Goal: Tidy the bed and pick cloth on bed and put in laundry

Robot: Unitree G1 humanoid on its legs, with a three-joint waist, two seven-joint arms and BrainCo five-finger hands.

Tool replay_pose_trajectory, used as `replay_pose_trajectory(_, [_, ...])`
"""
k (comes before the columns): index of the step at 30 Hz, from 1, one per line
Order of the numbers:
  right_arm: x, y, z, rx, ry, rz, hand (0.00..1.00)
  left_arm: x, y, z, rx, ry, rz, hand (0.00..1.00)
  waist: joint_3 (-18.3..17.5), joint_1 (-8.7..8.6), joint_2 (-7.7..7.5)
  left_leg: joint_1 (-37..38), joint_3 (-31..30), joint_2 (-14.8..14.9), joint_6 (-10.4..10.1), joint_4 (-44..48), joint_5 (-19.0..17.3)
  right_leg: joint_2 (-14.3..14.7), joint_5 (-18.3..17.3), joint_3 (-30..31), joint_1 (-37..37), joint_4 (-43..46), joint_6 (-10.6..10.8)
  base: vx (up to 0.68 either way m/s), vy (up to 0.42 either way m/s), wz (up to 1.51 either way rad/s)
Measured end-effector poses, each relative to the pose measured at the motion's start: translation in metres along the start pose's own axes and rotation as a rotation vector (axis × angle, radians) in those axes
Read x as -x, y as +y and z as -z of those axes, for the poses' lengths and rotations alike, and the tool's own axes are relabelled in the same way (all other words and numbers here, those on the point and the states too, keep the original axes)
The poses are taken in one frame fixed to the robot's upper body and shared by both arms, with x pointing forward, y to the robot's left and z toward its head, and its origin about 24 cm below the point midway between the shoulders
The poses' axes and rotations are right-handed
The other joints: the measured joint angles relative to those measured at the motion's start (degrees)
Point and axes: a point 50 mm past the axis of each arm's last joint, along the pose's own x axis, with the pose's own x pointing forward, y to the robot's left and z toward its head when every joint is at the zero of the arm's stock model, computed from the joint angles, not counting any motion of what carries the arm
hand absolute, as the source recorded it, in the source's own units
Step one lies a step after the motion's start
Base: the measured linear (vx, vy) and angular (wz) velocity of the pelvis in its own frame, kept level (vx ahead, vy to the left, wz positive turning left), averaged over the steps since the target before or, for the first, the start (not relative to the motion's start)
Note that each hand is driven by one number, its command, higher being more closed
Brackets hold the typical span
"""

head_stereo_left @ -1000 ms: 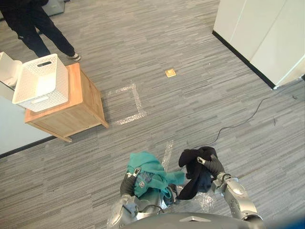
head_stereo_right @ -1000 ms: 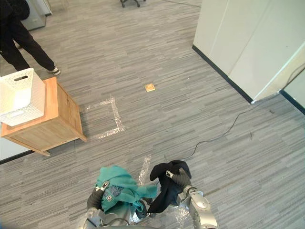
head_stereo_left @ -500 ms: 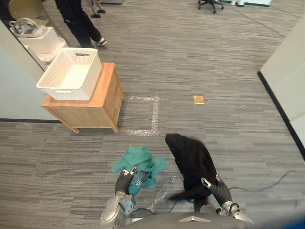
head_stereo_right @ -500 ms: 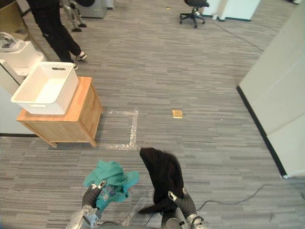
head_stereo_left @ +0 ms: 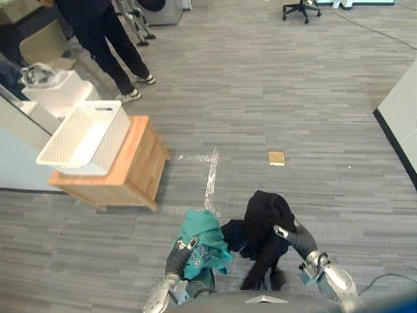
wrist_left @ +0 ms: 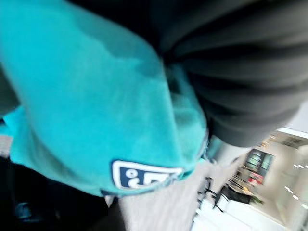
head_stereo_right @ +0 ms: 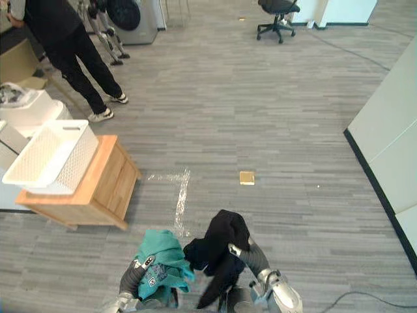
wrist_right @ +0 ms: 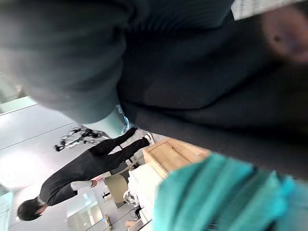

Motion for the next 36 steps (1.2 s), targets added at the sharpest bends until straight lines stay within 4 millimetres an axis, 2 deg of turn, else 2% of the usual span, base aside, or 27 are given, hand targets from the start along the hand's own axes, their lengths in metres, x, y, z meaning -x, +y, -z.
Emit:
replay_pose_trajectory(1, [0.001,-0.001,-0.002,0.001,-0.008,0.007,1.00,-0.001,-0.003,-0.004,0.002,-0.021,0.011,1.00,0.0,0.02,-0.08,-0.2,2.2,-1.3,0.1,-7.2,0.0,-0.3,-0.5,0.0,1.9,-1.3,0.3,0.42,0.052,0.05])
replay_pose_trajectory(3, [0.002,0.001,-0.006,0.003,-0.024,0.003,1.00,-0.005,-0.009,-0.012,0.006,-0.051,0.024,1.00,-0.2,-0.15,-0.56,0.2,7.5,-3.4,0.1,-20.0,2.5,-1.7,-1.3,-1.1,5.4,-3.1,2.8,0.51,0.088,0.25])
replay_pose_trajectory(5, [0.004,-0.003,-0.008,0.006,-0.030,0.020,1.00,-0.013,-0.016,-0.018,0.008,-0.060,0.047,1.00,-0.2,-0.25,-1.05,1.0,16.8,-3.4,1.6,-30.3,8.3,-3.3,-3.2,-3.2,10.5,-5.3,7.5,0.56,0.146,0.45])
replay_pose_trajectory(7, [0.005,-0.005,-0.008,0.006,-0.031,0.033,1.00,-0.014,-0.017,-0.018,0.009,-0.058,0.051,1.00,-0.7,-0.18,-0.90,1.0,19.6,-2.9,2.9,-32.2,10.7,-3.9,-5.4,-4.3,12.9,-5.1,11.0,0.43,0.159,0.31])
replay_pose_trajectory(8, [0.005,-0.005,-0.008,0.003,-0.028,0.040,1.00,-0.013,-0.016,-0.016,0.015,-0.046,0.041,1.00,-2.4,0.28,-1.87,1.4,20.3,-3.9,9.1,-30.2,11.3,-5.8,-7.5,-4.5,13.1,-2.8,13.7,0.54,0.221,0.11])
replay_pose_trajectory(9, [0.003,-0.003,-0.008,0.000,-0.026,0.033,1.00,-0.014,-0.016,-0.015,0.022,-0.046,0.027,1.00,-3.7,1.20,-2.06,1.9,20.9,-5.1,11.8,-29.2,9.1,-8.1,-8.4,-4.5,10.9,4.2,15.3,0.65,0.274,0.04])
replay_pose_trajectory(10, [0.001,-0.002,-0.009,0.000,-0.029,0.026,1.00,-0.014,-0.016,-0.015,0.023,-0.049,0.019,1.00,-3.7,1.41,-2.34,2.3,20.9,-5.5,12.3,-28.9,8.6,-9.2,-8.5,-4.5,9.7,7.5,15.5,0.53,0.242,0.09])
replay_pose_trajectory(12, [-0.013,0.009,-0.013,-0.018,-0.051,-0.007,1.00,-0.016,-0.008,-0.021,0.013,-0.065,-0.026,1.00,-2.7,1.12,-5.41,7.2,18.2,-9.1,13.4,-28.7,5.2,-16.4,-5.6,-3.4,0.9,37.5,16.5,0.53,0.197,0.51])
replay_pose_trajectory(13, [-0.014,0.011,-0.012,-0.027,-0.053,-0.009,1.00,-0.016,-0.007,-0.022,0.009,-0.063,-0.033,1.00,-2.5,1.03,-5.72,8.8,17.3,-9.7,13.4,-28.9,4.9,-17.0,-5.5,-3.1,-0.1,42.1,16.2,0.51,0.134,0.86])
replay_pose_trajectory(14, [-0.014,0.016,-0.010,-0.039,-0.048,-0.019,1.00,-0.015,-0.003,-0.023,0.001,-0.062,-0.064,1.00,-2.1,0.77,-5.34,13.3,14.3,-10.3,13.2,-30.2,4.6,-16.9,-5.7,-2.2,-1.7,49.6,15.6,0.44,0.082,0.96])
replay_pose_trajectory(16, [-0.012,0.020,-0.007,-0.030,-0.039,-0.037,1.00,-0.014,0.001,-0.028,-0.009,-0.078,-0.096,1.00,-2.1,0.13,-4.79,18.2,9.9,-10.2,13.2,-32.2,4.6,-16.3,-6.1,-2.3,-4.3,50.6,14.2,0.38,0.023,1.06])
replay_pose_trajectory(18, [-0.014,0.025,-0.008,-0.027,-0.046,-0.062,1.00,-0.015,0.006,-0.040,-0.027,-0.123,-0.124,1.00,-2.0,-0.16,-4.47,20.8,5.5,-10.3,12.2,-34.1,4.1,-15.0,-6.8,-1.4,-8.4,47.2,13.2,0.31,-0.054,1.11])
replay_pose_trajectory(20, [-0.010,0.029,-0.004,-0.044,-0.052,-0.064,1.00,-0.021,0.008,-0.053,-0.028,-0.179,-0.151,1.00,-2.1,-0.86,-4.86,22.2,-2.4,-10.0,11.0,-35.7,3.9,-11.2,-7.2,3.0,-14.2,32.6,12.4,0.32,-0.119,1.48])
replay_pose_trajectory(21, [-0.009,0.030,-0.004,-0.048,-0.054,-0.062,1.00,-0.022,0.009,-0.055,-0.028,-0.186,-0.155,1.00,-2.1,-1.08,-4.86,22.2,-3.8,-9.9,10.8,-35.7,3.8,-10.3,-7.0,4.5,-14.8,29.4,12.4,0.32,-0.189,1.78])
replay_pose_trajectory(23, [-0.002,0.036,0.000,-0.077,-0.068,-0.055,1.00,-0.024,0.009,-0.058,-0.027,-0.201,-0.160,1.00,-2.1,-2.26,-4.86,22.1,-13.1,-10.0,9.1,-35.6,2.8,-5.9,-2.3,15.1,-16.0,12.9,13.8,0.28,-0.253,1.92])
replay_pose_trajectory(25, [0.000,0.042,0.000,-0.091,-0.080,-0.062,1.00,-0.020,0.011,-0.056,-0.032,-0.198,-0.169,1.00,-2.6,-2.10,-5.59,22.2,-18.2,-10.9,7.8,-34.4,1.0,-5.6,1.7,19.0,-16.0,7.4,14.4,0.29,-0.319,1.60])
replay_pose_trajectory(26, [-0.002,0.047,0.000,-0.095,-0.088,-0.078,1.00,-0.010,0.017,-0.051,-0.028,-0.189,-0.200,1.00,-3.4,-1.62,-6.70,22.3,-20.2,-11.4,7.0,-32.8,-1.3,-5.9,4.5,19.4,-15.9,8.2,12.9,0.33,-0.362,1.34])
replay_pose_trajectory(27, [-0.003,0.049,-0.001,-0.092,-0.090,-0.084,1.00,-0.006,0.020,-0.047,-0.020,-0.181,-0.221,1.00,-3.6,-1.35,-6.40,22.3,-20.8,-11.0,6.5,-31.5,-3.0,-5.8,5.6,18.7,-15.9,9.8,12.8,0.33,-0.363,0.91])
replay_pose_trajectory(28, [-0.007,0.049,-0.005,-0.079,-0.099,-0.094,1.00,0.001,0.019,-0.039,0.014,-0.167,-0.252,1.00,-4.8,-0.51,-4.53,22.1,-19.1,-7.3,5.5,-30.1,-5.6,-4.8,3.5,15.7,-15.6,11.7,10.9,0.33,-0.327,0.78])
replay_pose_trajectory(29, [-0.009,0.049,-0.010,-0.067,-0.116,-0.098,1.00,0.003,0.017,-0.038,0.035,-0.173,-0.258,1.00,-5.0,-0.06,-3.35,21.2,-14.9,-4.0,3.7,-28.8,-5.1,-4.5,2.1,13.2,-15.0,12.0,9.8,0.38,-0.339,1.39])
replay_pose_trajectory(30, [-0.013,0.047,-0.020,-0.045,-0.148,-0.096,1.00,-0.001,0.008,-0.039,0.071,-0.199,-0.235,1.00,-5.4,-0.59,-1.64,17.6,-8.9,-2.4,1.7,-22.0,-3.2,-5.5,1.3,9.0,-13.2,11.8,9.5,0.25,-0.209,1.18])
replay_pose_trajectory(31, [-0.014,0.047,-0.020,-0.045,-0.150,-0.096,1.00,-0.001,0.007,-0.040,0.075,-0.203,-0.232,1.00,-5.4,-0.62,-1.57,17.2,-8.4,-2.2,1.6,-21.3,-3.0,-5.6,1.2,8.7,-13.0,11.6,9.5,0.27,-0.225,1.55])
replay_pose_trajectory(32, [-0.018,0.048,-0.029,-0.035,-0.180,-0.091,1.00,-0.005,-0.001,-0.047,0.100,-0.247,-0.203,1.00,-4.3,-0.37,-1.24,12.2,-3.1,1.8,-1.0,-10.7,-1.0,-6.2,0.8,4.6,-8.6,9.0,8.9,0.30,-0.242,1.41])
replay_pose_trajectory(33, [-0.019,0.048,-0.036,-0.038,-0.204,-0.070,1.00,-0.006,-0.004,-0.052,0.099,-0.270,-0.168,1.00,-4.1,0.07,-1.12,9.5,4.1,6.0,-0.9,-4.4,-1.4,-6.3,0.6,0.4,-2.9,5.2,8.5,0.30,-0.242,1.42])
replay_pose_trajectory(34, [-0.020,0.048,-0.037,-0.038,-0.206,-0.068,1.00,-0.006,-0.005,-0.052,0.099,-0.272,-0.165,1.00,-4.1,0.08,-1.16,9.3,4.9,6.3,-0.8,-4.2,-1.4,-6.4,0.5,-0.1,-2.3,4.8,8.5,0.21,-0.157,1.16])
replay_pose_trajectory(35, [-0.021,0.047,-0.040,-0.038,-0.220,-0.058,1.00,-0.006,-0.004,-0.053,0.092,-0.275,-0.149,1.00,-4.4,0.44,-1.73,8.4,9.4,6.7,-0.6,-6.1,-1.6,-7.3,-0.3,-2.4,0.7,2.3,8.3,0.14,-0.071,0.63])
replay_pose_trajectory(36, [-0.025,0.044,-0.045,-0.032,-0.237,-0.052,1.00,-0.005,-0.004,-0.053,0.091,-0.275,-0.144,1.00,-4.4,0.96,-1.60,7.0,11.3,5.7,-0.6,-11.0,-1.5,-7.7,-0.6,-2.7,1.8,0.8,8.4,0.17,-0.066,0.55])
